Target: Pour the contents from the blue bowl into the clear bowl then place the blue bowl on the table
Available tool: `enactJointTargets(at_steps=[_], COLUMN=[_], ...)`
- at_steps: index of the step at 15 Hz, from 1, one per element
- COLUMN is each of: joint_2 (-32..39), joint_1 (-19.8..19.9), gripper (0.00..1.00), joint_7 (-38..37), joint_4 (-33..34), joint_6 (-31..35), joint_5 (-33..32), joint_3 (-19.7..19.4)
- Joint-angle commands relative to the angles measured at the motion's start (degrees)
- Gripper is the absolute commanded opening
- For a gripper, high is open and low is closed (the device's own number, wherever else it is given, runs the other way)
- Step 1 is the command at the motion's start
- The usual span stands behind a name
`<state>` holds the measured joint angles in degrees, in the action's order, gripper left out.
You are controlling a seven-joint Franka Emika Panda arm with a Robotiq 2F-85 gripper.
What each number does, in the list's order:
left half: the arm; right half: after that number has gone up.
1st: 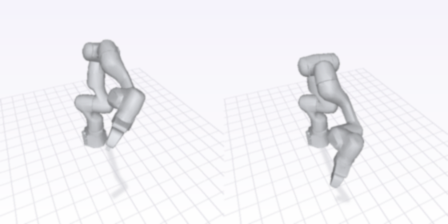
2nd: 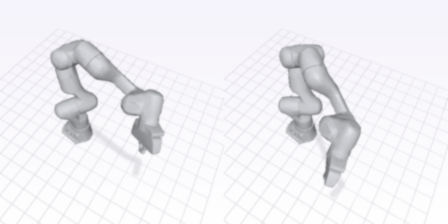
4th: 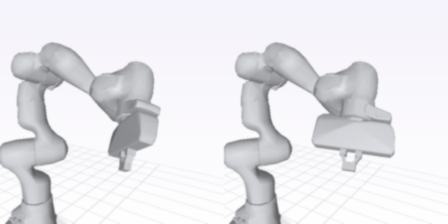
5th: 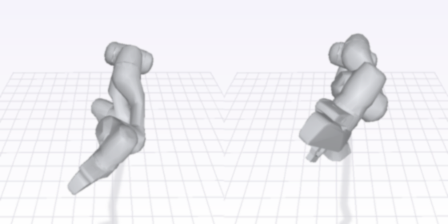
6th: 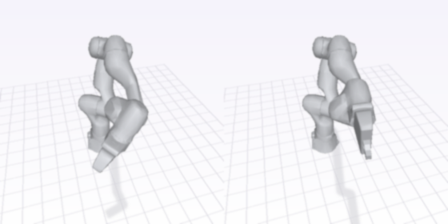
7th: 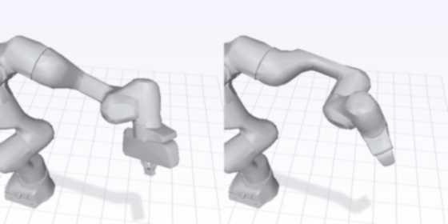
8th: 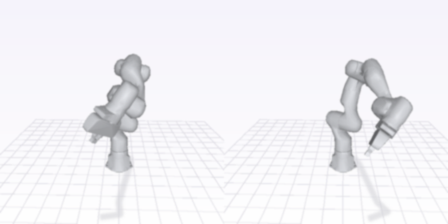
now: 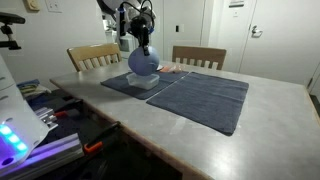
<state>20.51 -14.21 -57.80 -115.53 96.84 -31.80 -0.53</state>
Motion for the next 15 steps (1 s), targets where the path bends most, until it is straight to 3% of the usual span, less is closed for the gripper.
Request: enactJointTargets(at_steps=[1, 15], joint_2=[1.24, 6.96], joint_1=[-0.52, -2.45], gripper=[0.02, 0.02], joint_7=[-1.66, -2.08], joint_4=[1.96, 8.0], joint_6=[-4.4, -14.96], joint_5=[-1.86, -4.87], joint_3=[1.17, 3.27])
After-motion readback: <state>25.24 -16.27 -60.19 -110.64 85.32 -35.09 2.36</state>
